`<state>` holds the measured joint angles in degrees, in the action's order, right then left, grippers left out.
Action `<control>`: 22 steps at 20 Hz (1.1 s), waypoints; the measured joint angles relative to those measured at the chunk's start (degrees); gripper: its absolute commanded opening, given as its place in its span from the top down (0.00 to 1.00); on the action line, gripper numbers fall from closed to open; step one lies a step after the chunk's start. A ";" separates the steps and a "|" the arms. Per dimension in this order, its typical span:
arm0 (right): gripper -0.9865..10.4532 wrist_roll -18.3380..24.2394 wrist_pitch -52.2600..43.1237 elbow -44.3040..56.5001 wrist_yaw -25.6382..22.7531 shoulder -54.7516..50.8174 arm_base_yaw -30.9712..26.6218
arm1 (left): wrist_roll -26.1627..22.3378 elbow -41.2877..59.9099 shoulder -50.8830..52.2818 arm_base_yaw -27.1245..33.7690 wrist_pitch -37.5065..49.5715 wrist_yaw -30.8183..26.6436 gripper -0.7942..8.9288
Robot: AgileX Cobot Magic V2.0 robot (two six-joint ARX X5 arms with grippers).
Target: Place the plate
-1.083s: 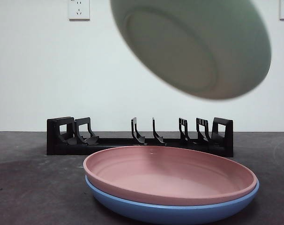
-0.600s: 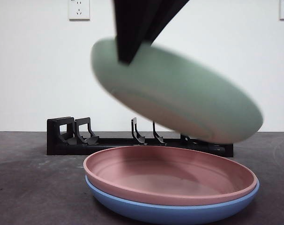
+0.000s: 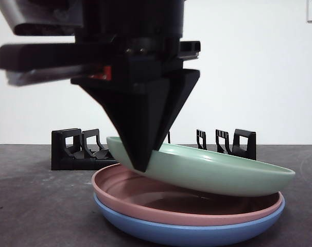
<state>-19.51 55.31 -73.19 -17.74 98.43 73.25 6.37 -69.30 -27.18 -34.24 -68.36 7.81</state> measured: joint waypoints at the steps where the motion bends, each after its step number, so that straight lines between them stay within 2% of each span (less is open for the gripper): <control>1: 0.90 -0.31 -0.55 0.02 -0.02 0.09 0.02 | -0.02 0.00 0.00 0.00 -0.02 0.00 0.54; 6: 0.89 -1.03 -1.79 0.00 0.15 0.09 0.02 | 0.00 0.00 0.00 0.00 0.00 0.00 0.54; 14: 0.57 -4.61 0.37 0.02 0.74 -0.96 0.02 | 0.00 0.00 0.00 0.00 -0.07 0.00 0.54; 19: 0.52 -5.35 3.91 0.02 1.03 -13.57 -0.44 | 0.04 0.00 0.00 0.00 -0.28 0.00 0.54; 22: 0.51 -6.43 7.45 0.02 0.07 -21.92 -4.04 | 1.07 0.00 0.00 0.00 -0.28 0.00 0.54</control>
<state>-25.93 62.76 -73.17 -17.67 76.51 69.21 7.44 -69.30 -27.18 -34.24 -68.64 7.81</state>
